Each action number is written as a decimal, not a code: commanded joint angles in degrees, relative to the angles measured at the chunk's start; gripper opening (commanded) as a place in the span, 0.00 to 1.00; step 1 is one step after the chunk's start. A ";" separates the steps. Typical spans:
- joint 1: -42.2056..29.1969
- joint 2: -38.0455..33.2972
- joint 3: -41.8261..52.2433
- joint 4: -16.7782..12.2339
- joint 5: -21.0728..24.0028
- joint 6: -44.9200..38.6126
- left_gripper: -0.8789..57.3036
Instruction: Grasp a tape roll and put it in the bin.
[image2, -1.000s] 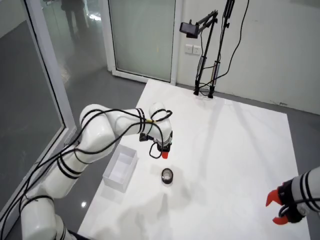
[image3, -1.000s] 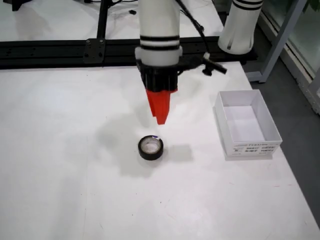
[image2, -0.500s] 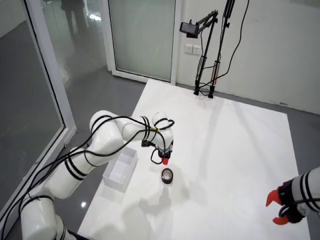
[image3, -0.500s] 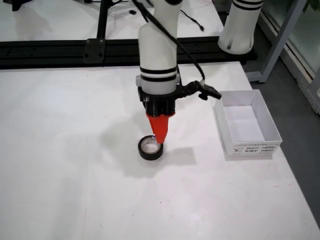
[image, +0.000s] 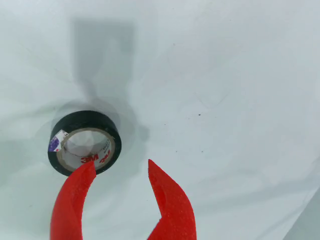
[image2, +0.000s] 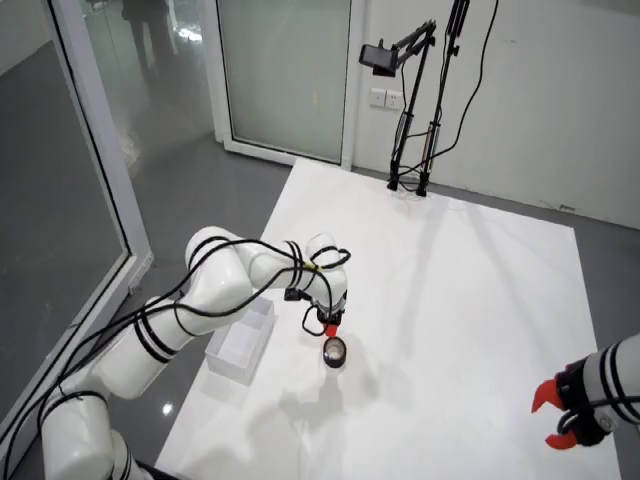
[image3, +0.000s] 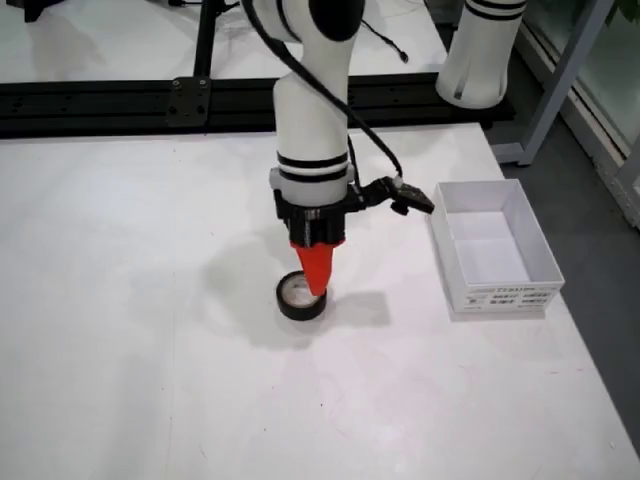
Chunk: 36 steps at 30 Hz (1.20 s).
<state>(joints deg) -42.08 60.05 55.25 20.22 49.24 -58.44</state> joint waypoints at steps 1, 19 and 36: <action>-1.51 1.82 -0.23 -0.10 -0.63 -2.29 0.40; -1.33 7.80 -5.24 -0.01 -0.98 -3.78 0.40; -0.63 11.05 -8.75 0.08 -0.90 -3.78 0.37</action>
<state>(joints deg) -43.24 68.01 49.36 20.16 48.38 -61.89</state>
